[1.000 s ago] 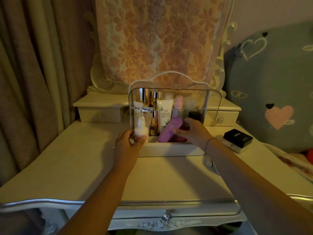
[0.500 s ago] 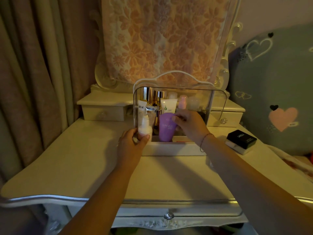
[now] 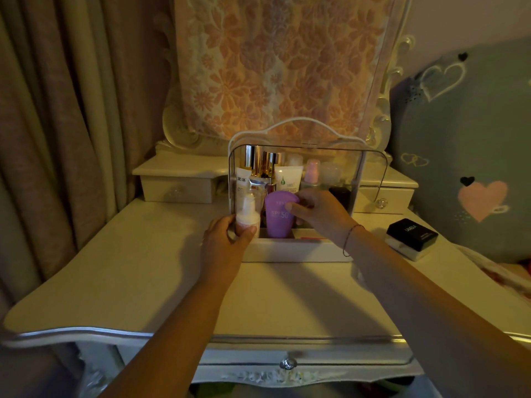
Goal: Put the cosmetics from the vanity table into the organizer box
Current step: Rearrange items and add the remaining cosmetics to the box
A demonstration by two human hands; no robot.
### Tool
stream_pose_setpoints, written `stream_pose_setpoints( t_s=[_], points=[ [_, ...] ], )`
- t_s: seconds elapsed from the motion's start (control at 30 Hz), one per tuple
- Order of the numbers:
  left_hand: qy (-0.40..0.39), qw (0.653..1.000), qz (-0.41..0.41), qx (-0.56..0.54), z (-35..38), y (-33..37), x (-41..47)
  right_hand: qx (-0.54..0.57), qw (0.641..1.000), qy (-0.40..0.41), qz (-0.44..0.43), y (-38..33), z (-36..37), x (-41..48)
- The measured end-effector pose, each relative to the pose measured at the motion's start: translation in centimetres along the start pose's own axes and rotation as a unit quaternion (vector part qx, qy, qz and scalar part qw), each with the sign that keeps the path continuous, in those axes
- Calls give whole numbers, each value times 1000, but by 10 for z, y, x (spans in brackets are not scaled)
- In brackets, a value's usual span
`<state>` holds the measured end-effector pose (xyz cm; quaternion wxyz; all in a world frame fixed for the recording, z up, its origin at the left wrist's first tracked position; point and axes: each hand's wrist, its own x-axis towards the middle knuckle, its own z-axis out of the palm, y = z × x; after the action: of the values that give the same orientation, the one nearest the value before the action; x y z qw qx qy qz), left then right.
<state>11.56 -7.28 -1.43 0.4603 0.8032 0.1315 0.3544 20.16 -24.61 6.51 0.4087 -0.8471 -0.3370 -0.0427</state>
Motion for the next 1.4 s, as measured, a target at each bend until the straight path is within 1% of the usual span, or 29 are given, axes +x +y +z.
stream_pose_setpoints(
  t_s=[0.1,0.2,0.3,0.37,0.43,0.47,0.5,0.53,0.6,0.67,0.8,0.87,0.9,1.0,1.07,1.17,1.27,1.4],
  points=[
    [0,1000,-3,-4,-1,1,-1,17,1000,-3,10,0,-4,-5],
    [-5,1000,-3,-11,-2,2,-2,-15,999,27,17,4,-19,-18],
    [3,1000,1,-14,-3,-1,-1,-1,995,98,8,22,-44,-50],
    [1,1000,10,-10,-2,-2,-1,3,985,170,20,42,-63,-73],
    [4,1000,16,-13,0,-2,0,-7,966,252,56,67,-81,-88],
    [8,1000,16,-17,1,-1,0,-25,955,282,87,82,-91,-90],
    [11,1000,15,-19,1,-1,0,-53,946,293,130,97,-100,-89],
    [12,1000,12,-19,2,-1,0,-79,940,280,181,111,-107,-87],
    [10,1000,6,-16,2,0,-1,-81,935,219,266,135,-116,-83],
    [7,1000,5,-11,1,-1,-2,-50,937,173,298,151,-118,-80],
    [8,1000,-1,-2,2,1,-3,-46,942,157,293,166,-118,-77],
    [10,1000,-3,-1,2,2,-2,-50,940,165,293,162,-119,-80],
    [8,1000,-5,-2,2,2,-3,-49,942,180,278,157,-119,-83],
    [8,1000,-8,-6,2,2,-3,-45,951,259,164,128,-119,-97],
    [10,1000,-6,-6,1,2,-3,-49,954,279,102,103,-114,-108],
    [14,1000,-12,-4,2,2,-3,-40,972,229,40,68,-94,-122],
    [48,999,-10,7,2,5,-5,1,988,156,0,44,-72,-125],
    [109,992,48,29,-3,16,-11,13,999,46,-14,29,-47,-117]
  ],
)
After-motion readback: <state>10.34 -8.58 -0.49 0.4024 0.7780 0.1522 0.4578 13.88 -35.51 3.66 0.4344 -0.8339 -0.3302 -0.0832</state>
